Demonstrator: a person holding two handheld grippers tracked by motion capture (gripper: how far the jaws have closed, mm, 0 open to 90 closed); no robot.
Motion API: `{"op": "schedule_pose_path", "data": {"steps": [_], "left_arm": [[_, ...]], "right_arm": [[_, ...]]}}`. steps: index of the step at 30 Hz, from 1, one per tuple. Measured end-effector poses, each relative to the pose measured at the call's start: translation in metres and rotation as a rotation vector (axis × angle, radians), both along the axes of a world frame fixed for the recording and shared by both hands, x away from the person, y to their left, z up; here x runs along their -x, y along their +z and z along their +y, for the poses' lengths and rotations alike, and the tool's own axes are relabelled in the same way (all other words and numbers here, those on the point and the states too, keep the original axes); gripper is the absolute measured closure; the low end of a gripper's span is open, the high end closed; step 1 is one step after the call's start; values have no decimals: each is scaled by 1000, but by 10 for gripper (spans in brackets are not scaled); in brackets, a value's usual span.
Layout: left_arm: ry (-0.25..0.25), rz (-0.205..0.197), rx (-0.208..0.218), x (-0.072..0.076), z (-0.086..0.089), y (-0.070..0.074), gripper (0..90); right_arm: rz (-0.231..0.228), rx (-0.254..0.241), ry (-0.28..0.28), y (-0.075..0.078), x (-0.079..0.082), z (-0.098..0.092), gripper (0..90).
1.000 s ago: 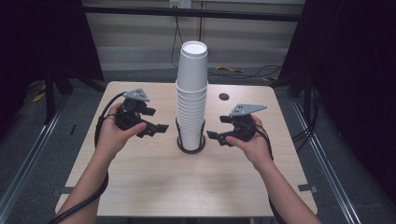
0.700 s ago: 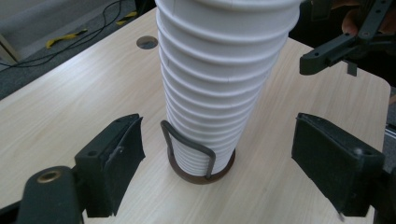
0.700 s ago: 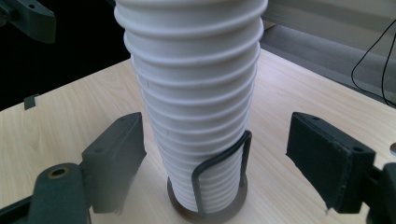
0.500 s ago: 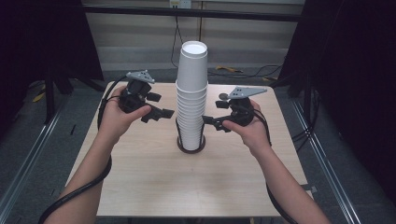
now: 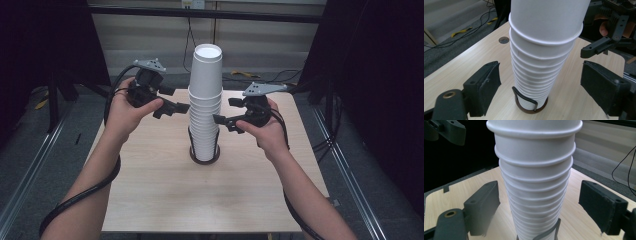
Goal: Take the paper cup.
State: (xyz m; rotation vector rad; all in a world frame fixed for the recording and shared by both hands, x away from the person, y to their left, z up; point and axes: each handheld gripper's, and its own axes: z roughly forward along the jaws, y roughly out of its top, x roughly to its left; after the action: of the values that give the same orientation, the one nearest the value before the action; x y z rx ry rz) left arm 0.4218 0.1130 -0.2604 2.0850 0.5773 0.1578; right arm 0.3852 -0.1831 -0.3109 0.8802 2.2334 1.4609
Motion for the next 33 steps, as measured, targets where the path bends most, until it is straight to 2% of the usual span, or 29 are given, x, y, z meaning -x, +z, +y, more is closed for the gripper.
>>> {"op": "schedule_pose_path", "data": {"steps": [8, 10, 14, 18, 22, 24, 27, 29, 33], "left_arm": [[-18, 8, 33, -6, -9, 6, 157], [-20, 0, 28, -8, -11, 8, 157], [-23, -3, 27, -10, -16, 11, 157], [-26, -15, 40, -11, -21, 16, 157], [-50, -13, 33, -13, -25, 18, 157], [-51, -14, 32, -14, -27, 18, 157], [-52, -14, 44, -16, -30, 17, 157], [-63, -15, 41, -17, -33, 17, 157], [-38, -30, 34, -19, -41, 17, 151]], "right_arm": [[-17, -8, 9, 9, -3, 2, 149], [-7, -14, 4, 10, -4, 1, 149], [-16, -16, 1, 15, -4, 3, 148], [-20, -20, 0, 19, -6, 5, 149], [-14, -29, 2, 19, -9, 8, 147], [-18, -19, -1, 19, -10, 11, 147], [-16, -54, 3, 20, -12, 14, 147], [-20, -38, -1, 20, -14, 18, 147], [-18, -42, 1, 18, -18, 23, 134]]}}
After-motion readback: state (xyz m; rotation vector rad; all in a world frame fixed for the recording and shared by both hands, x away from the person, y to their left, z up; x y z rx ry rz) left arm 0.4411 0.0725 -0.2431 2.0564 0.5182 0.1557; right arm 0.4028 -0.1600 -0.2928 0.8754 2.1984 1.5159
